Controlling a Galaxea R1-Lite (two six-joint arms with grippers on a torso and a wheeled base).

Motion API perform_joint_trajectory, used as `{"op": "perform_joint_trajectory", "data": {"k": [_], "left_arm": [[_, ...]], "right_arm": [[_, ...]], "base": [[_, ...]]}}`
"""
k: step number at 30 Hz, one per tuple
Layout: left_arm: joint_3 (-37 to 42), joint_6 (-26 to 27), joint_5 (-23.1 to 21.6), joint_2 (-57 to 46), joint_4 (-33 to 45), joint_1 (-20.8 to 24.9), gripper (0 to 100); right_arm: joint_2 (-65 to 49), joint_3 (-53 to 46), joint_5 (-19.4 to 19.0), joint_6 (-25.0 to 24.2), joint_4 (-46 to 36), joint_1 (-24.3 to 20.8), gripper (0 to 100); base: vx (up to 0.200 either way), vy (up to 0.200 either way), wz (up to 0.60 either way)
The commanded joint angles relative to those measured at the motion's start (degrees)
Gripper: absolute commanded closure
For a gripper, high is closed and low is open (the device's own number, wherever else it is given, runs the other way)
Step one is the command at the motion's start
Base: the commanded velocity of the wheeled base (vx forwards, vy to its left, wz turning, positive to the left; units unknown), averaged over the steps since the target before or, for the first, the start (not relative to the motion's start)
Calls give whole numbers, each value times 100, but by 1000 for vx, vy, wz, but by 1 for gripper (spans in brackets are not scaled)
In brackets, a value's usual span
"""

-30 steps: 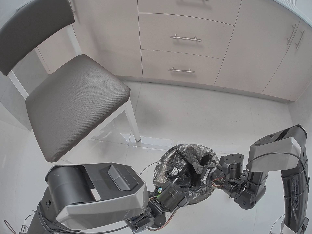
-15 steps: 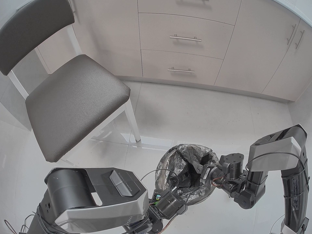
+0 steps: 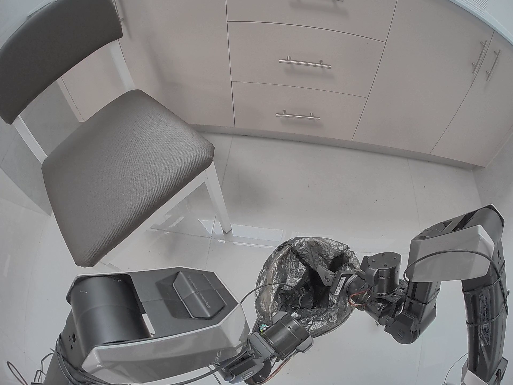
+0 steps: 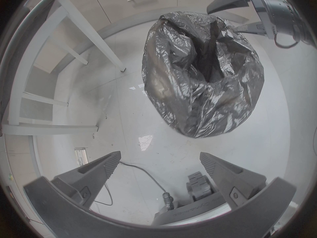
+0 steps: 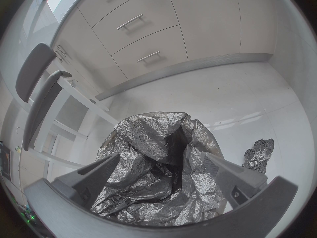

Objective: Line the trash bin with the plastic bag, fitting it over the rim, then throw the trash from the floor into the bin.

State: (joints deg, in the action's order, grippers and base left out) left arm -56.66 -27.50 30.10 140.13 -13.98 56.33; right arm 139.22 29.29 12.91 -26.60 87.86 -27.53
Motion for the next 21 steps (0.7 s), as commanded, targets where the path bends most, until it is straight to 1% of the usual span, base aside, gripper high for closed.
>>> {"op": "perform_joint_trajectory", "data": {"k": [1,4,5,6,7,9,10,11,12,13,14,15,16,17,20,21], "left_arm": [[-240,-89,-83,-21,115,1,0],[-205,-300,-101,-47,124,9,0],[-161,-493,-180,-197,133,18,0],[-161,-493,-180,-197,133,18,0],[6,-686,-479,-522,133,44,0],[208,-862,-980,-917,124,44,0],[226,-880,-1024,-944,124,36,0],[463,-1082,-1656,-1304,97,-8,0],[595,-1196,-2061,-1471,71,-52,0],[621,-1205,-2113,-1489,71,-61,0],[797,-1293,-2711,-1656,54,-184,0],[903,-1293,-3107,-1708,36,-325,0],[973,-1293,-3291,-1691,-34,-421,0],[1052,-1275,-3353,-1664,-254,-518,0],[1518,-1222,-3511,-1621,-1449,-764,0],[1614,-1205,-3564,-1603,-1687,-799,0]], "right_arm": [[0,-3,1,6,3,2,0],[-9,-11,1,14,3,2,0],[-26,-38,10,41,-5,2,0],[-26,-38,10,41,-5,2,0],[-70,-47,27,129,-41,46,0],[-202,-73,36,366,-76,195,0],[-220,-82,36,384,-85,204,0],[-404,-82,27,577,-234,362,0],[-492,-64,27,647,-419,441,0],[-510,-64,27,656,-454,459,0],[-677,6,36,744,-814,573,0],[-817,85,45,788,-1113,687,0],[-896,164,54,797,-1297,766,0],[-967,235,63,797,-1456,845,0],[-914,410,54,805,-1614,1118,0],[-852,446,54,805,-1605,1153,0]], "base": [[0,0,0],[0,0,0],[0,0,0],[0,0,0],[0,0,0],[0,0,0],[0,0,0],[0,0,0],[0,0,0],[0,0,0],[0,0,0],[0,0,0],[0,0,0],[0,0,0],[0,0,0],[0,0,0]]}}
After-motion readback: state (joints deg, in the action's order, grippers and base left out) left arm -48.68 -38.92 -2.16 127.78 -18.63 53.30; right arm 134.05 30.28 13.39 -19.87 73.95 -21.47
